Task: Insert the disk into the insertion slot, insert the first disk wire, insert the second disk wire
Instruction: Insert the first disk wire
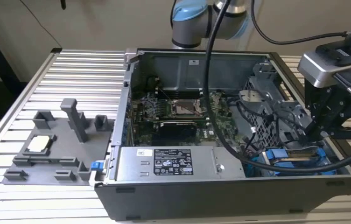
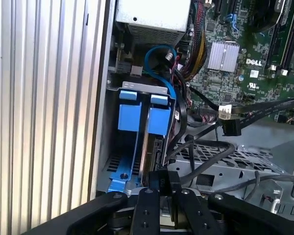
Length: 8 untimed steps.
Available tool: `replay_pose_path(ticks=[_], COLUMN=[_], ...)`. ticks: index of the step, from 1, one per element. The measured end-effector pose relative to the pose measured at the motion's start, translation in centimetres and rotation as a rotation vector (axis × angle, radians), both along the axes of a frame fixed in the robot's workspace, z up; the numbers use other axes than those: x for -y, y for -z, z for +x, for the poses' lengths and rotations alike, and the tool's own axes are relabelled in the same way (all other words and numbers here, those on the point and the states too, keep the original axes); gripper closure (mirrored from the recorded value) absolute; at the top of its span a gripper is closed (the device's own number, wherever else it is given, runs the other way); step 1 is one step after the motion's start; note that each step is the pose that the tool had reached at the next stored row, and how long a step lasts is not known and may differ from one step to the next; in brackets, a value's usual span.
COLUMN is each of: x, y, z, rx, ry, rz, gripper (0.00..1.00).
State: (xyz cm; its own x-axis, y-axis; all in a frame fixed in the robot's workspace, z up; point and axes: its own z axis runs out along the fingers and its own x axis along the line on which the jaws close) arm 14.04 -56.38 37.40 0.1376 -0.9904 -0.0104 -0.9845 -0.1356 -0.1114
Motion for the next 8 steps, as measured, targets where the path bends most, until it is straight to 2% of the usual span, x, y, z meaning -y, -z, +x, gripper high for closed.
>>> replay_pose_path(ticks=[7, 8], x=[0.0, 0.0], y=[0.04, 0.04], z=[1.51, 1.57], rx=[-0.0224, -0.024], ry=[0.0, 0.0], rz=[0.0, 0.0], gripper=[0.81, 0.81])
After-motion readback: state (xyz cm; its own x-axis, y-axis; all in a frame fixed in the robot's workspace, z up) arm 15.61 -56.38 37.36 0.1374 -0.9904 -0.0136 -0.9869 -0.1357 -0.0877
